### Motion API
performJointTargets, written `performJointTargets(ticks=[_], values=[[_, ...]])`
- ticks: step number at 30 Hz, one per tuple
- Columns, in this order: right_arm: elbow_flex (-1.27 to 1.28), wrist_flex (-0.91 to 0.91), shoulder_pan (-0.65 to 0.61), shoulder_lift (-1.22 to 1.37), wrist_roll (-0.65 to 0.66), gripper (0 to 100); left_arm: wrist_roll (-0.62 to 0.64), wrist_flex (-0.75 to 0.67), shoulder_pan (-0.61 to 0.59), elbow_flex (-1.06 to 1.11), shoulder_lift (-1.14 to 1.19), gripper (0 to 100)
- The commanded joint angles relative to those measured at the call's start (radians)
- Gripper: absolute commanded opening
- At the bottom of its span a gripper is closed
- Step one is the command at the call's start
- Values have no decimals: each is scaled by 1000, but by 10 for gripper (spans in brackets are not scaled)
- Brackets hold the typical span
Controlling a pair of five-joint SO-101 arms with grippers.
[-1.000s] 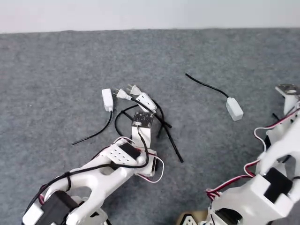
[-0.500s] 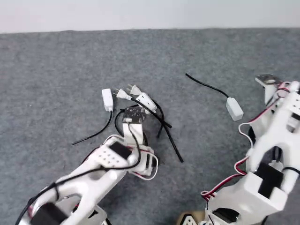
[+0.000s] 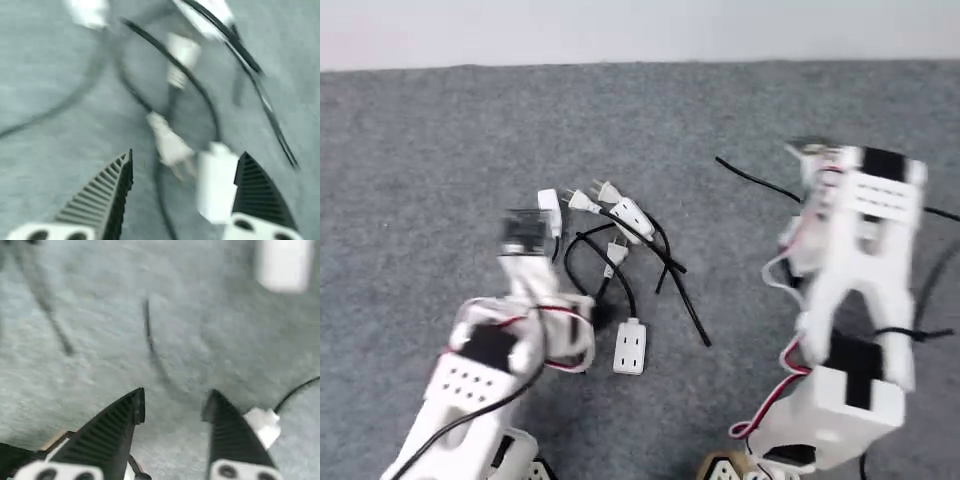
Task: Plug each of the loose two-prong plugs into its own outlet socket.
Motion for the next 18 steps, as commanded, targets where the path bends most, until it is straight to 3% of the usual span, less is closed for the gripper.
performJointTargets(ticks=[1,5,8,11,14,18], values=[[-68,24,-200,-18,-84,112,-17,9,-215,25,-106,309],[-132,22,-387,-18,-170,102,-89,9,-313,65,-97,310],[-203,15,-501,-18,-196,41,-100,2,-396,62,-54,310],[-236,-7,-616,-7,-224,9,-98,-95,-509,65,-6,310],[-180,-81,-731,-4,-265,10,-98,-176,-620,64,58,310],[-14,-262,-854,-4,-339,10,-98,-247,-683,39,173,310]])
